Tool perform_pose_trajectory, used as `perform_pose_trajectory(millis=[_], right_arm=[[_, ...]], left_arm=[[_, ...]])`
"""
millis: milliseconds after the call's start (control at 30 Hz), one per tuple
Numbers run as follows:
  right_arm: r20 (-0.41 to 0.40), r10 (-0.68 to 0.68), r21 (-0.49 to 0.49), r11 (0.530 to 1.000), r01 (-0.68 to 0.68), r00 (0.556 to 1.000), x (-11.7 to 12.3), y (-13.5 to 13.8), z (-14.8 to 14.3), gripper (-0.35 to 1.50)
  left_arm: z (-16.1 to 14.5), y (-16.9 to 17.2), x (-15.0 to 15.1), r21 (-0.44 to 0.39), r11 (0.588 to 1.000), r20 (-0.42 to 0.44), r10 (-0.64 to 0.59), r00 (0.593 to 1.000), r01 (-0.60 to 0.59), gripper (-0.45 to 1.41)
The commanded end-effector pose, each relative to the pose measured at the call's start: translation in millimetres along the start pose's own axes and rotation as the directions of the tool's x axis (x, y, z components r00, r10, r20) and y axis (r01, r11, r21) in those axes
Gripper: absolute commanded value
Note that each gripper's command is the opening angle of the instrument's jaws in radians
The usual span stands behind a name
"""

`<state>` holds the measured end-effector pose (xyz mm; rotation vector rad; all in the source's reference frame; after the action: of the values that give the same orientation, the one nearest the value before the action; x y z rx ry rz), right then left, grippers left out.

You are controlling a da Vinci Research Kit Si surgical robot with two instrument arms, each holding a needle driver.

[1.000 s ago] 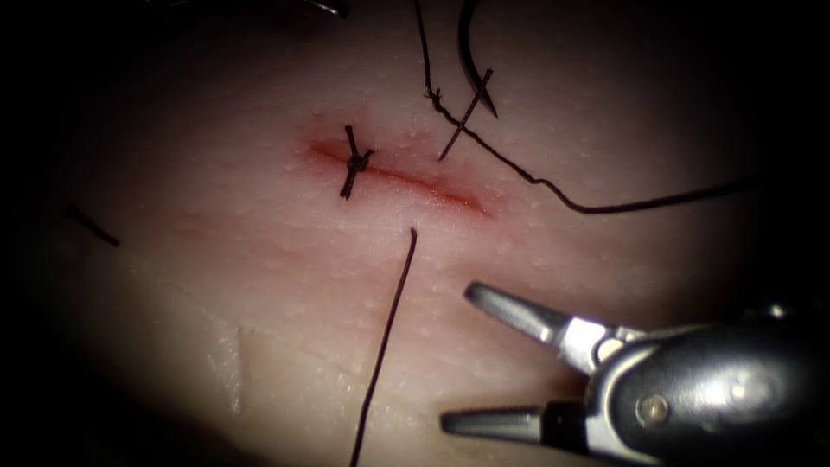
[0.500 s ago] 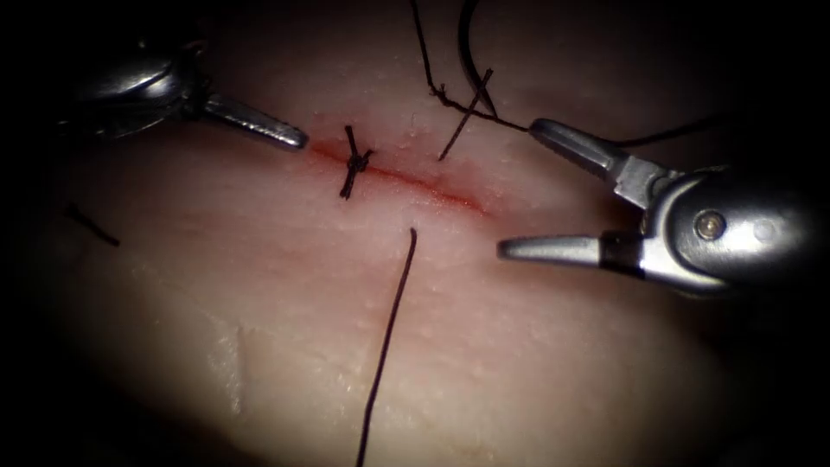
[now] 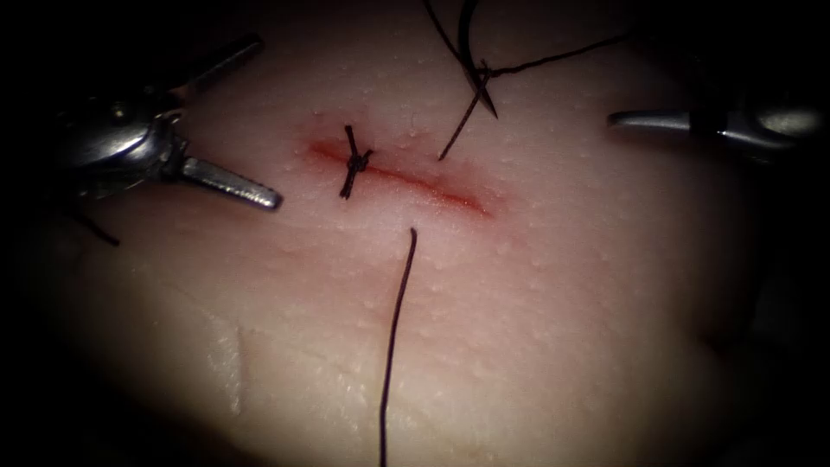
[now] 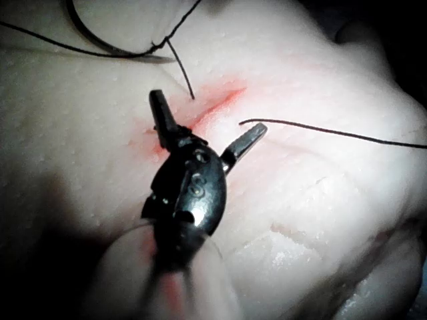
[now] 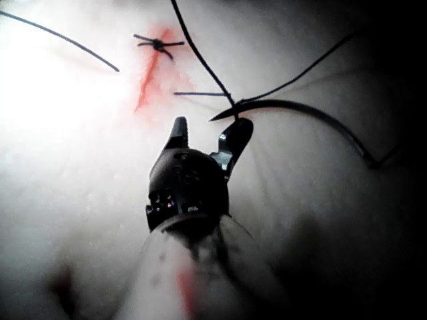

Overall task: Wound Closure
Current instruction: Right hand pulls tail slightly longer

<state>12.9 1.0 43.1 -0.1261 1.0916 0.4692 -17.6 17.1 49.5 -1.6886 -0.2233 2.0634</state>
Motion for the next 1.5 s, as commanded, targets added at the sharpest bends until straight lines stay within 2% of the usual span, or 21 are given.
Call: perform_pose_trajectory(millis=[33,167,300,500,533,567,767,833,867,900,967,1100,1133,1167,1233,1267,1333,1367,1400,1500], right_arm=[[0.005,0.003,-0.014,1.0,-0.003,1.0,-1.1,0.6,0.1,1.11],[0.025,0.0,-0.038,0.999,0.001,1.0,-2.1,1.5,-0.1,1.09],[0.03,0.01,-0.055,0.998,-0.009,1.0,-3.0,1.0,-0.1,1.16],[0.072,0.018,-0.001,1.0,-0.018,0.997,-3.5,-2.7,-0.9,1.16],[0.066,0.03,0.005,1.0,-0.03,0.997,-3.6,-4.2,-1.5,1.11],[0.066,0.03,0.005,1.0,-0.03,0.997,-3.6,-4.2,-1.5,1.11],[0.058,0.206,0.064,0.976,-0.21,0.977,-2.9,-8.6,-1.8,1.01],[0.071,0.28,0.086,0.954,-0.286,0.957,-2.3,-9.5,-1.2,0.94],[0.079,0.366,0.105,0.922,-0.373,0.927,-1.5,-10.2,-0.3,0.81],[0.079,0.366,0.105,0.922,-0.373,0.927,-1.5,-10.2,-0.3,0.81],[0.089,0.437,0.103,0.89,-0.445,0.895,-0.9,-10.6,0.5,0.74],[0.105,0.552,0.082,0.824,-0.561,0.827,-0.5,-10.5,2.3,0.77],[0.11,0.586,0.076,0.8,-0.595,0.803,-0.5,-10.3,2.7,0.81],[0.11,0.63,0.068,0.767,-0.638,0.769,-0.5,-10.0,3.1,0.93],[0.066,0.703,0.062,0.706,-0.706,0.708,-0.9,-9.0,4.1,0.99],[0.066,0.703,0.062,0.706,-0.706,0.708,-0.9,-9.0,4.1,0.99],[0.069,0.727,0.057,0.681,-0.73,0.683,-1.3,-8.3,4.7,0.98],[0.071,0.757,0.053,0.648,-0.76,0.65,-1.7,-8.0,5.4,0.98],[0.071,0.757,0.053,0.648,-0.76,0.65,-1.7,-8.0,5.4,0.98],[0.07,0.786,0.045,0.612,-0.789,0.614,-2.4,-7.9,6.4,0.99]], left_arm=[[0.8,0.8,-0.9,-0.003,1.0,0.0,-0.01,1.0,0.01,0.98],[1.3,1.3,-1.2,-0.023,0.999,-0.008,-0.033,0.999,0.033,0.96],[1.4,1.4,-1.2,-0.031,0.999,-0.008,-0.044,0.999,0.043,0.96],[1.4,2.0,-1.3,-0.056,0.998,0.023,-0.039,0.999,0.04,0.94],[1.5,2.0,-1.4,-0.062,0.997,0.036,-0.037,0.999,0.039,0.94],[1.5,2.0,-1.4,-0.062,0.997,0.036,-0.037,0.999,0.039,0.94],[2.0,2.2,-1.6,-0.061,0.997,0.038,-0.033,0.999,0.035,0.94],[2.2,2.2,-1.7,-0.061,0.998,0.037,-0.032,0.999,0.034,0.94],[2.4,2.3,-1.7,-0.062,0.997,0.036,-0.031,0.999,0.034,0.94],[2.4,2.3,-1.7,-0.062,0.997,0.036,-0.031,0.999,0.034,0.94],[2.4,2.4,-1.8,-0.064,0.997,0.035,-0.03,0.999,0.032,0.94],[2.0,2.6,-2.0,-0.068,0.997,0.035,-0.028,0.999,0.03,0.93],[1.8,2.6,-2.0,-0.07,0.997,0.034,-0.027,0.999,0.03,0.93],[1.6,2.6,-2.0,-0.072,0.997,0.035,-0.033,0.999,0.035,0.91],[1.2,2.6,-2.1,-0.075,0.996,0.035,-0.038,0.999,0.04,0.89],[1.2,2.6,-2.1,-0.075,0.996,0.035,-0.038,0.999,0.04,0.89],[1.2,2.6,-2.2,-0.076,0.996,0.035,-0.037,0.999,0.04,0.89],[1.1,2.7,-2.2,-0.076,0.996,0.035,-0.036,0.999,0.039,0.88],[1.1,2.7,-2.2,-0.076,0.996,0.035,-0.036,0.999,0.039,0.88],[1.2,2.7,-2.3,-0.076,0.996,0.036,-0.042,0.998,0.044,0.88]])
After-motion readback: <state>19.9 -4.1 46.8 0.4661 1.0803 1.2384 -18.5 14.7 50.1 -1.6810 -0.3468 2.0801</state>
